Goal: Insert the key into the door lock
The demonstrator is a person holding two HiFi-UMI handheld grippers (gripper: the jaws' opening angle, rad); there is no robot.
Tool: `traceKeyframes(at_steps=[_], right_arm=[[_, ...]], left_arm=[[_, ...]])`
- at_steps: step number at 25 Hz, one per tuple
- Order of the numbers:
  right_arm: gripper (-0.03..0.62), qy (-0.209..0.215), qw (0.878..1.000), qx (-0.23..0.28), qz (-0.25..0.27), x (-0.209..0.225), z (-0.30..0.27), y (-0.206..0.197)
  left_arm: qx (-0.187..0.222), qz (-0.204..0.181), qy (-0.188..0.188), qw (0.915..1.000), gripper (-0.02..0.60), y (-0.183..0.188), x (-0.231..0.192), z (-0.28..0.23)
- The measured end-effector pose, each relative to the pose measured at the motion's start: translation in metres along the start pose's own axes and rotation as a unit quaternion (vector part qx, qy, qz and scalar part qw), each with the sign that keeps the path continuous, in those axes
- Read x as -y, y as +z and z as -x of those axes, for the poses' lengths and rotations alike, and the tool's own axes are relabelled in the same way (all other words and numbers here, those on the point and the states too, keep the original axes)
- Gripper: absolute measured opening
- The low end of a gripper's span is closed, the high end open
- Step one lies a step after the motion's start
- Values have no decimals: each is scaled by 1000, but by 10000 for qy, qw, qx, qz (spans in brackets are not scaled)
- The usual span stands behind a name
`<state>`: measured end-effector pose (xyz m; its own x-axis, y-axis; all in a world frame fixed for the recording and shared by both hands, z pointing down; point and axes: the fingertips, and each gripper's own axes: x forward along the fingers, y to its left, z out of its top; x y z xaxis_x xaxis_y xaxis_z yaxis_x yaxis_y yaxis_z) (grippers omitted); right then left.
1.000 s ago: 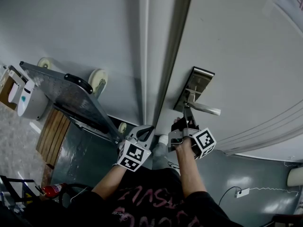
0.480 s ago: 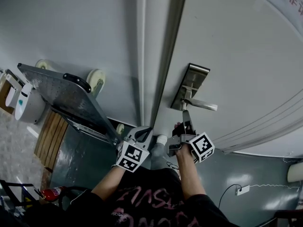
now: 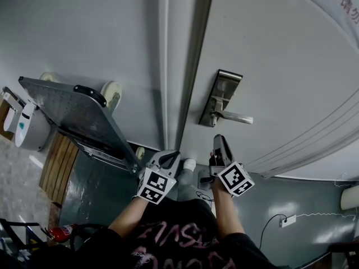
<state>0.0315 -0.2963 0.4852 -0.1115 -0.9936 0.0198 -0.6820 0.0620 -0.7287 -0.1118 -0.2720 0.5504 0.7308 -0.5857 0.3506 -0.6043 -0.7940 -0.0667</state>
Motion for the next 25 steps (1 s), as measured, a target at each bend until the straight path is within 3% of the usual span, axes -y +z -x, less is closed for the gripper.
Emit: traceKeyframes(at_steps=[9, 12, 25], right_arm=[[126, -135, 9962, -80, 862, -3, 21, 4], [118, -172, 9908, -173, 1333, -7, 28, 2], [100, -208, 9665, -406, 2526, -24, 58, 10]], left_arm=[[157, -27, -2, 9999, 12, 18, 1, 7], [173, 39, -19, 9998, 12, 20, 3, 8], [307, 45, -91, 9995, 12, 47, 18, 15]])
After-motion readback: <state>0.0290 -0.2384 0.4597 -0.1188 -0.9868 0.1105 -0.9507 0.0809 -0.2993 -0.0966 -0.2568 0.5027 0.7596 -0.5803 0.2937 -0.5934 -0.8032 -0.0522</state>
